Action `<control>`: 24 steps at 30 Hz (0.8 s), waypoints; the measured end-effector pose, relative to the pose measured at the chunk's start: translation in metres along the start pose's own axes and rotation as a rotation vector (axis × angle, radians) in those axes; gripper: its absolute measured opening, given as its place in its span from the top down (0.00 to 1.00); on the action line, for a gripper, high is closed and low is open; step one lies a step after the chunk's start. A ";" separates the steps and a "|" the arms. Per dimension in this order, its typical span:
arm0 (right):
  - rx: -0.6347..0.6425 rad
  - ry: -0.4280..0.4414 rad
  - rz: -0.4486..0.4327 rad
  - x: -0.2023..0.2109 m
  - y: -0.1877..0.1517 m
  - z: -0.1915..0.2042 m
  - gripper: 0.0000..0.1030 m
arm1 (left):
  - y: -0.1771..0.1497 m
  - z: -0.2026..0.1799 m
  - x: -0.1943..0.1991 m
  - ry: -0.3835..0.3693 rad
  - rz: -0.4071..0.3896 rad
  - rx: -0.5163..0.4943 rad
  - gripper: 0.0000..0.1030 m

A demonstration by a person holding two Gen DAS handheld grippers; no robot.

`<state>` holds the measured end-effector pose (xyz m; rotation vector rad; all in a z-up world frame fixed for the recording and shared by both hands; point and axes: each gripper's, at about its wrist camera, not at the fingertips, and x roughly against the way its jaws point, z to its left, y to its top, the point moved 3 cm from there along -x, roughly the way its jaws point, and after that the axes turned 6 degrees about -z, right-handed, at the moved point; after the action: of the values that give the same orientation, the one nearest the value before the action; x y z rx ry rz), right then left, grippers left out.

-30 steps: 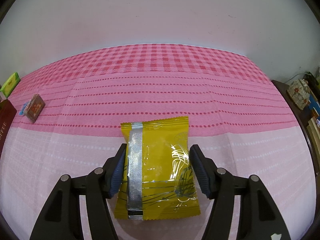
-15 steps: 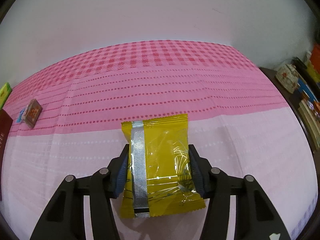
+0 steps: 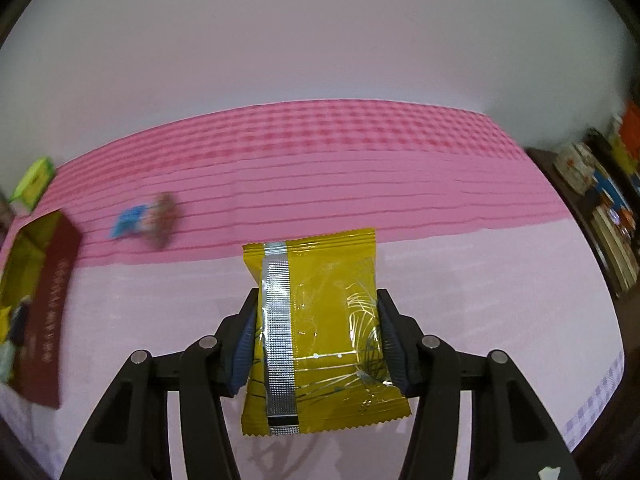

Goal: Organize snacks
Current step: 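Lower the yellow silver-strip bag into the gold tin and open the right gripper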

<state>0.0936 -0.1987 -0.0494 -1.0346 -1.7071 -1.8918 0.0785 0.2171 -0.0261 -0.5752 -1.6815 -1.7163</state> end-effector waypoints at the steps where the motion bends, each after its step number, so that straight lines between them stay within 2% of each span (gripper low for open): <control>1: 0.023 0.014 0.000 0.005 0.000 0.015 0.51 | 0.000 0.001 0.000 -0.003 0.000 0.000 0.28; 13: 0.192 0.150 0.029 0.034 -0.009 0.139 0.51 | 0.002 0.004 -0.004 -0.016 0.010 0.016 0.28; 24: 0.304 0.219 0.032 0.050 -0.012 0.222 0.51 | 0.008 0.038 -0.010 0.011 0.011 0.143 0.27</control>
<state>0.1102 0.0268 -0.0234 -0.7064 -1.7654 -1.5950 0.0860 0.2566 -0.0245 -0.5065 -1.7732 -1.5730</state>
